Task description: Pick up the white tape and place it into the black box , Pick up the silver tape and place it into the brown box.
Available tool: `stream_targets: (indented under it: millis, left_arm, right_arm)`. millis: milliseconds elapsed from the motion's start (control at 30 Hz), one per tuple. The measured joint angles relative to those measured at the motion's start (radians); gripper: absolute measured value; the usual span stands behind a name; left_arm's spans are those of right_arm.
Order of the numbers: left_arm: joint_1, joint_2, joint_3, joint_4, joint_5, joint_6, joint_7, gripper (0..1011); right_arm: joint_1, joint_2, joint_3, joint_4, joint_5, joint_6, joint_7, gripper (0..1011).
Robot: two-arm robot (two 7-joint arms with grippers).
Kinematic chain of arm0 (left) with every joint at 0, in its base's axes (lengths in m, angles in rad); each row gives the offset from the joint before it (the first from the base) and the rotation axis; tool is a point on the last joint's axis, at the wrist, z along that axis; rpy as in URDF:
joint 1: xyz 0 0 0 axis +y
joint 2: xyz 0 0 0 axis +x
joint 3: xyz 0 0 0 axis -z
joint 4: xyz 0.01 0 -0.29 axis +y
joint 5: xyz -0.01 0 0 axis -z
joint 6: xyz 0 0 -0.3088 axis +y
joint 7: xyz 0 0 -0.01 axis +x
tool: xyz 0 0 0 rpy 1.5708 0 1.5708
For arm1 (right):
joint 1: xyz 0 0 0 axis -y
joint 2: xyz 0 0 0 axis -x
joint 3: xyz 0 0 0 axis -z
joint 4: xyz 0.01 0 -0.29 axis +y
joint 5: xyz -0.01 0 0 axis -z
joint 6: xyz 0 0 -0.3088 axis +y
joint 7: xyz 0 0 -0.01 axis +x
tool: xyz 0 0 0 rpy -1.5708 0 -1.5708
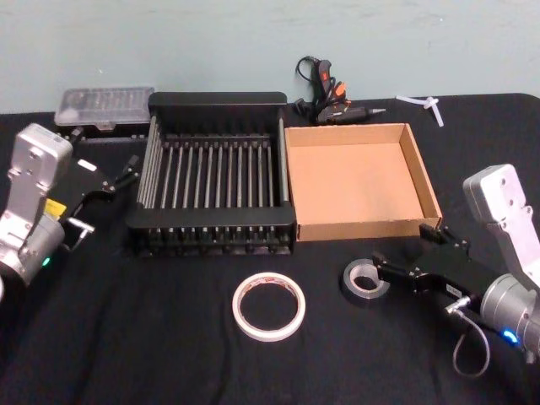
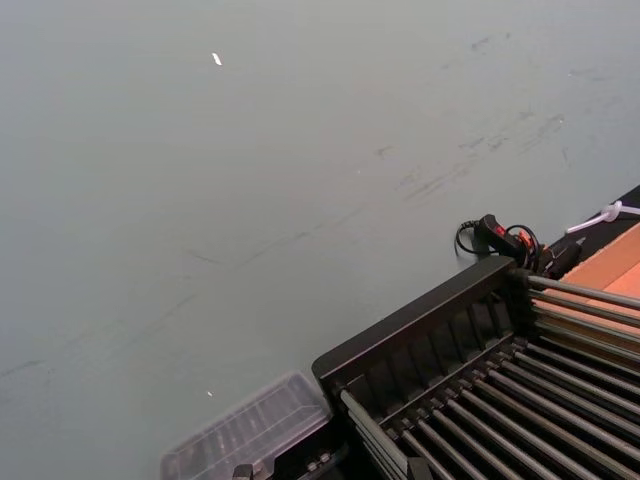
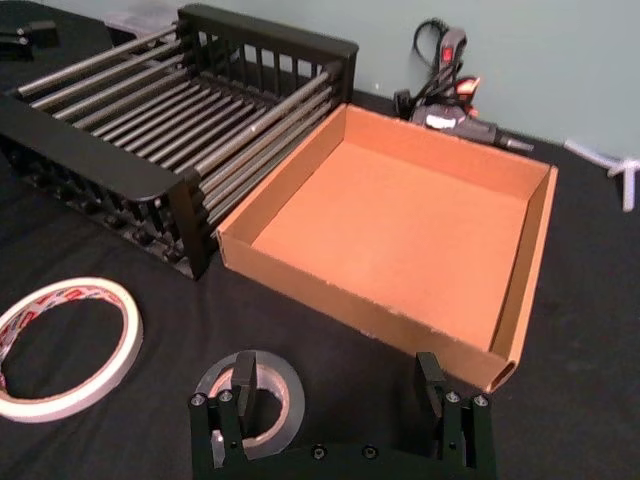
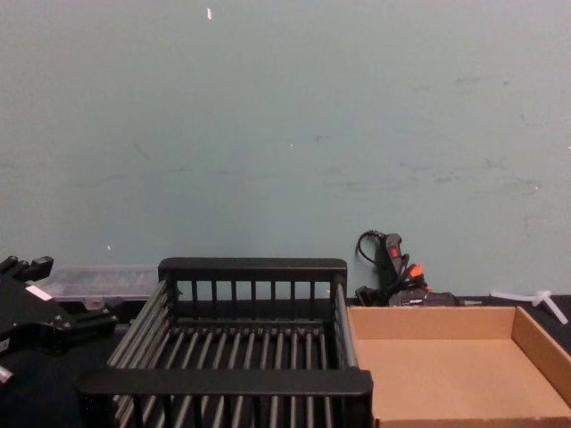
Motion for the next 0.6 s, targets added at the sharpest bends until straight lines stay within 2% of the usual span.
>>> stream_targets:
  millis: [233,600]
  left_arm:
    - [0.000,0.000,0.000,0.000,0.000,0.000,0.000,1000]
    - [0.000,0.000,0.000,0.000,0.000,0.000,0.000,1001]
  right_arm:
    - [-0.003,-0.011,0.004,-0.003,0.001,0.061,0.015,1002]
    - [0.009,-0.025,0.001,0.013,-0.030,0.096,0.037,1002]
